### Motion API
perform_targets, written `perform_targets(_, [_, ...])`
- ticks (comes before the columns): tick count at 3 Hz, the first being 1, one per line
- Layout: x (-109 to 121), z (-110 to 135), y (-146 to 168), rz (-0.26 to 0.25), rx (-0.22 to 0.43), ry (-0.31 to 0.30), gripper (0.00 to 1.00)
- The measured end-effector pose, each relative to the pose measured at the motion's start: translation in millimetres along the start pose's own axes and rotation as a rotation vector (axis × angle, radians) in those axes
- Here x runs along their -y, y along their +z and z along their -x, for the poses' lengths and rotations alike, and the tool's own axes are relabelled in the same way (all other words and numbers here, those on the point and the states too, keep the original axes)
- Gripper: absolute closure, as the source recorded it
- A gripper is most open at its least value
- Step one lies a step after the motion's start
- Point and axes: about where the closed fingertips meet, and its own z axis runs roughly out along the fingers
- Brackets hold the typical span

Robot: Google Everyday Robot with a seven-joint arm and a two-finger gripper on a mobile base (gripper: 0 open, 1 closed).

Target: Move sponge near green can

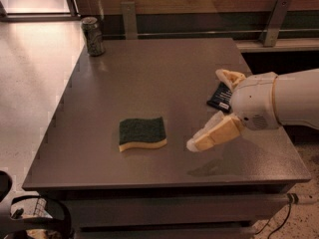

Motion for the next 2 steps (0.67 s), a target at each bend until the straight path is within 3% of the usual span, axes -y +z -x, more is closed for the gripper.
perform_targets(2, [-36, -12, 49, 0.042, 0.051, 0.008, 0.0])
